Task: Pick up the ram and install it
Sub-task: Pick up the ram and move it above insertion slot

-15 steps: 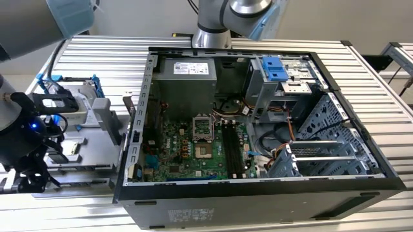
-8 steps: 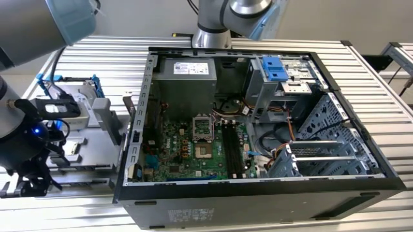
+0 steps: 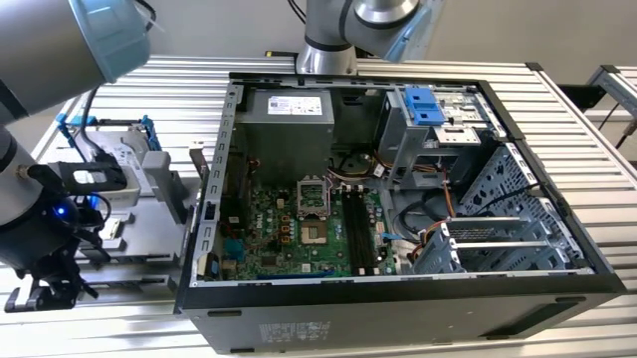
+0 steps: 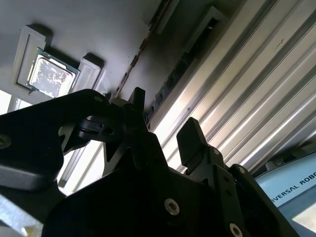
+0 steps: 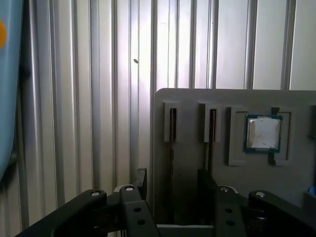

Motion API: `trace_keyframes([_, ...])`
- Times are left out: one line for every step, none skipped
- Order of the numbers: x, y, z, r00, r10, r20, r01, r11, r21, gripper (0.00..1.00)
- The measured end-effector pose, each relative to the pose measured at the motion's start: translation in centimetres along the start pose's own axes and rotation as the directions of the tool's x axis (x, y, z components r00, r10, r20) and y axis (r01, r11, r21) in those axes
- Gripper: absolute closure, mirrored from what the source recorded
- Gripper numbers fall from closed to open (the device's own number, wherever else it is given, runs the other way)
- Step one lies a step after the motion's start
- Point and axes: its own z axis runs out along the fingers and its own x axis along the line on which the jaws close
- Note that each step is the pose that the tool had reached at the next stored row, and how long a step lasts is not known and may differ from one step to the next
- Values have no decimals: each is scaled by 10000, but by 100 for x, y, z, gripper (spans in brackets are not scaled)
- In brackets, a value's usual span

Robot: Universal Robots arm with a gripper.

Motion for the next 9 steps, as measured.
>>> trace_keyframes([2,0,12,10000,7,-1,-7,10000,0,0])
trace_keyframes([3,-1,24,10000,15,-1,-15,10000,-1,0])
trace_keyframes([3,0,36,10000,23,0,-23,10000,0,0])
trace_keyframes([3,0,50,10000,31,0,-31,10000,1,0])
trace_keyframes([4,0,64,10000,39,0,-39,10000,1,0])
trace_keyframes([4,-1,76,10000,46,0,-46,10000,1,0])
trace_keyframes([4,-1,90,10000,53,0,-53,10000,1,0])
trace_keyframes([5,-1,103,10000,57,0,-57,10000,1,0])
trace_keyframes([5,-1,118,10000,61,0,-61,10000,1,0])
